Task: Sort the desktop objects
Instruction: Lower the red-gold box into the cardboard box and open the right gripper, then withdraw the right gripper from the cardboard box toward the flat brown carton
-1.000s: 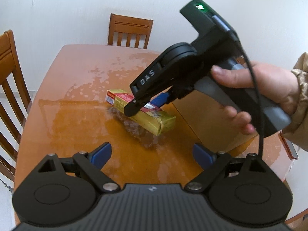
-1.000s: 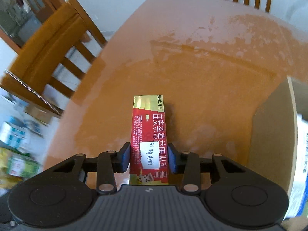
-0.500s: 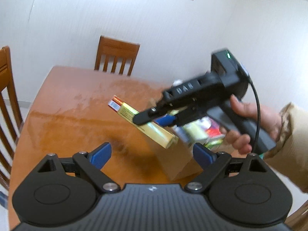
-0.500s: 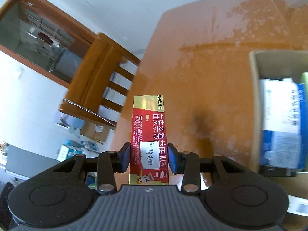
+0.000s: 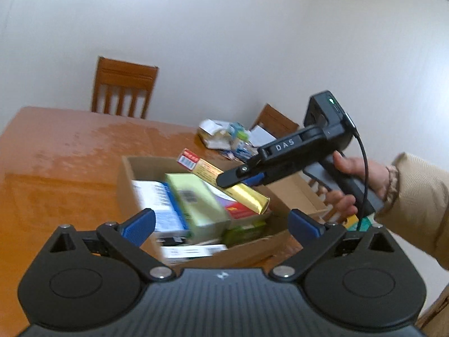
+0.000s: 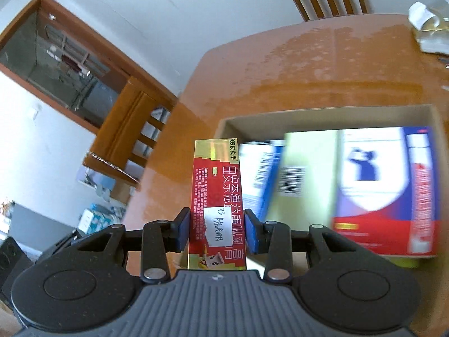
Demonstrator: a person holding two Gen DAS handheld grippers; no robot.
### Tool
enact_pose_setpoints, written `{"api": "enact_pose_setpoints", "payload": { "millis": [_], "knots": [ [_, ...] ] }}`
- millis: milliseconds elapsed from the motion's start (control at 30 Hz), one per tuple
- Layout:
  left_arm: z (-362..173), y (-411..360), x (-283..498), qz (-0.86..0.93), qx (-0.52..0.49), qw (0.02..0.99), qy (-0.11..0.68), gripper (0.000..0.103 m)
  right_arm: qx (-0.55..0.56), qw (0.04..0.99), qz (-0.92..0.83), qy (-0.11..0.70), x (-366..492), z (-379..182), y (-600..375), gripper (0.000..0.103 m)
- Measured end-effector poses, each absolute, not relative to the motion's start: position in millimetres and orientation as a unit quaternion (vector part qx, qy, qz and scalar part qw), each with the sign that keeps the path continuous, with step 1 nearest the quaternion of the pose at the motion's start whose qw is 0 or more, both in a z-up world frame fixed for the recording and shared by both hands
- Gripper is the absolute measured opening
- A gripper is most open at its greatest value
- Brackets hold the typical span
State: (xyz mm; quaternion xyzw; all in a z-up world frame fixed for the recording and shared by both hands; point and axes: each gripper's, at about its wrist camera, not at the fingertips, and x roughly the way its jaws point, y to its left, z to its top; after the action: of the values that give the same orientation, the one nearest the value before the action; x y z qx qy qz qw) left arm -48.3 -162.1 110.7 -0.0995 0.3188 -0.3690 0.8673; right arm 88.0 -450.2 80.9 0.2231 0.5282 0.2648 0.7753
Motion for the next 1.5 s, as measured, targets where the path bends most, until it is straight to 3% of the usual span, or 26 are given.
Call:
{"api": "enact_pose_setpoints", "payload": {
  "millis": [467,1033,1500],
  "knots": [
    [88.4,-250.4,-41.9,-0.343,-0.095,0.865,0.355,0.100,0.031,0.719,0.430,0.546,102.4,70.6,-496.3,0.044],
    [77.8,-285.7,-32.1,-0.330,-0.074,0.863,0.374,0.100,-0.220,0.631,0.536,0.516,81.6,45.1,-454.2,0.044],
    [72.0,-287.0,-28.0,-0.321,-0.069,0.864,0.381,0.100,-0.250,0.625,0.543,0.502,85.0,45.9,-441.1,0.046]
  ]
}}
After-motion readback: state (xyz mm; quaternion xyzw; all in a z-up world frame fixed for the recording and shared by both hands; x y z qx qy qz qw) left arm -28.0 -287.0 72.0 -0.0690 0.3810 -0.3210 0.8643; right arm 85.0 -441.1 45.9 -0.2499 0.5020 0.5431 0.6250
